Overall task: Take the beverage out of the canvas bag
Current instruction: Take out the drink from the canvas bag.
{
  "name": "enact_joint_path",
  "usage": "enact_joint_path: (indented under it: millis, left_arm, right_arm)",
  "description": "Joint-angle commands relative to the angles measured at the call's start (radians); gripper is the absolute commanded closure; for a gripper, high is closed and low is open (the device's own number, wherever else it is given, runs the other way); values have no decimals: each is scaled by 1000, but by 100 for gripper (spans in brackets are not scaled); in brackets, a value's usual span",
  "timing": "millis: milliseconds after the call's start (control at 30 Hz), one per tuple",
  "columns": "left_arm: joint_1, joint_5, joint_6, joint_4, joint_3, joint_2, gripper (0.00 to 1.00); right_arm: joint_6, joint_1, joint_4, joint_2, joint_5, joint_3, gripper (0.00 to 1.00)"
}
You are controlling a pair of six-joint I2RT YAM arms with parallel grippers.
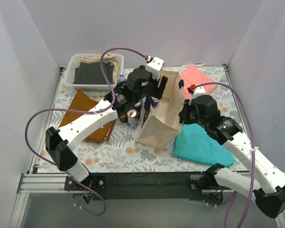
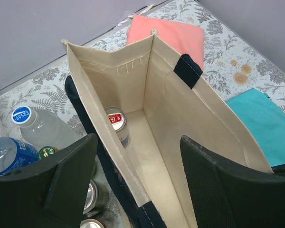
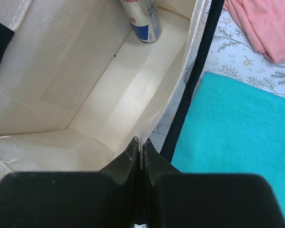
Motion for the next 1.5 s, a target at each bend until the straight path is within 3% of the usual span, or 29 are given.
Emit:
enact_joint_path:
  millis: [0,100,467,900,1167,1333,1467]
  left_arm:
    - [-2,15,8,-4,33,-11,32]
    - [-2,12,8,-1,27,-17,32]
    - [-2,-1,4,19,10,-31,32]
    - [2,164,4,19,68,78,32]
    - [36,194,-58,34,80,169,33]
    - [48,180,-51,26,90,207,32]
    - [51,176,-45,17,123,241,32]
  right_arm:
    - [-39,-3,33,4,-41,59,94]
    - [-42,-2,38,4,-53,67,99]
    - [-77,-3,41,8,-131,101,99]
    - [-82,-3,29,-15,-163,89,99]
    - [-72,-5,20,-33,-143,73,41]
    - [-72,-3,20,-55,-107,67,25]
    - [-74,-5,20,-58,-93,69,24]
